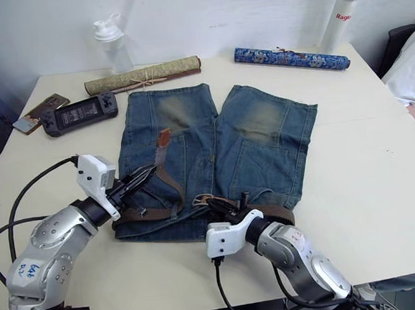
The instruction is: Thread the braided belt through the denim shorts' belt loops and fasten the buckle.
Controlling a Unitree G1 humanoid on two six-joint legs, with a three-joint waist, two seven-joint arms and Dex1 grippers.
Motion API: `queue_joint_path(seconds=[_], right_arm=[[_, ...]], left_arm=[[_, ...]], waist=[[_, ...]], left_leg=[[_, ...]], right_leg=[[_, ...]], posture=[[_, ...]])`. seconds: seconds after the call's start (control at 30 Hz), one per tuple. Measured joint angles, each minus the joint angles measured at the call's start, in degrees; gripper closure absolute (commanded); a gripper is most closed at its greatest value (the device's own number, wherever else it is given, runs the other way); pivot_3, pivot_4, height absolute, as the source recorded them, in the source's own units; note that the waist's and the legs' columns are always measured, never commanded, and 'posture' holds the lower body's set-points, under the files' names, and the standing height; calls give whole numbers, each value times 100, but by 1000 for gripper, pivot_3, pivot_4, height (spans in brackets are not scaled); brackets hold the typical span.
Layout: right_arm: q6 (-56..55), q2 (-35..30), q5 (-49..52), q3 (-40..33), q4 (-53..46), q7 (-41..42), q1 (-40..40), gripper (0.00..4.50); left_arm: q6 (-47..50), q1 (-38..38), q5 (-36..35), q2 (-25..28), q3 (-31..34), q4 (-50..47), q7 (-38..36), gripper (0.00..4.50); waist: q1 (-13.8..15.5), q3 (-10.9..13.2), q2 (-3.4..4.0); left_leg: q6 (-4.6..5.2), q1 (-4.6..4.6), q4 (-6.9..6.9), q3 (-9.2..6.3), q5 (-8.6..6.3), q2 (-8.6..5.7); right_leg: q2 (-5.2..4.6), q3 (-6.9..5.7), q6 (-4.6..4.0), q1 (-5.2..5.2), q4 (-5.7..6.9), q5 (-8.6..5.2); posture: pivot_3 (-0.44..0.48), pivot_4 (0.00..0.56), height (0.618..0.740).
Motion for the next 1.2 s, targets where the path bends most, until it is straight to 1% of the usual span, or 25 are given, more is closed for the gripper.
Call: queue_joint_path(seconds=[0.13, 0.23, 0.3, 0.4, 0.6, 0.73, 0.9, 1.0, 1.1, 1.2], right_arm=[[106, 142, 88, -53, -2, 43, 35, 4377], [347, 379, 252, -169, -26, 49, 131, 4377], [699, 659, 417, -327, -80, 62, 156, 4377], [1332, 1116, 572, -589, -217, 60, 49, 4377], [2052, 1620, 704, -709, -393, 58, -140, 4377], [2105, 1623, 814, -712, -484, 58, -194, 4377], [2103, 1530, 887, -730, -494, 57, -218, 4377], [2095, 1425, 933, -731, -493, 64, -283, 4377], [1933, 1137, 913, -711, -493, 122, -420, 4377], [1834, 1018, 921, -719, -491, 127, -493, 4377]], left_arm=[[-116, 2, 83, 15, -41, 0, -32, 4500], [-266, 119, 234, 187, -181, -6, -171, 4500], [-325, 281, 388, 377, -259, -12, -259, 4500], [-366, 540, 780, 791, -631, -18, -396, 4500], [-324, 554, 1273, 987, -1129, -7, -437, 4500], [-295, 337, 1371, 889, -1326, 12, -446, 4500], [-434, 156, 1499, 917, -1493, 129, -586, 4500], [-710, 117, 1569, 1122, -1509, 194, -854, 4500], [-906, 84, 1572, 1373, -1437, 231, -1147, 4500], [-1123, -58, 1572, 1630, -1342, 356, -1490, 4500]], waist=[[-2, 0, 0], [-3, 0, 0], [-4, 0, 0], [4, 0, 0], [5, 0, 0], [13, 0, 0], [-2, 0, 0], [-8, 0, 1], [-7, 0, 0], [-4, 0, 0]], left_leg=[[0, 0, 0, 0, 0, 1], [0, 0, -1, 1, 0, 0], [0, 1, -2, 0, 0, 1], [-1, -1, -4, -3, -1, -1], [-4, -3, -11, -5, -6, -3], [-3, -4, -10, -4, -5, -4], [-3, -5, -13, 0, -5, -2], [-3, -8, -14, 4, -5, -2], [-1, -27, -7, 8, -4, -3], [0, -72, 3, 17, 4, -3]], right_leg=[[1, 0, 0, 0, 0, 0], [0, 1, 0, 0, 0, 0], [0, 1, 0, 0, 1, 0], [-2, 0, -1, -2, 1, -1], [-7, -1, -2, -7, -1, -1], [-8, -2, -2, -8, 1, -1], [-3, 0, -2, -13, 3, -1], [-3, 2, -3, -20, 4, -1], [-4, 1, -3, -43, 12, -1], [-4, 0, -3, -98, 42, -1]], posture=[[0, 150, 717], [0, 150, 717], [0, 150, 717], [0, 150, 717], [0, 150, 717], [0, 150, 717], [0, 150, 717], [0, 150, 717], [0, 150, 717], [0, 150, 717]])
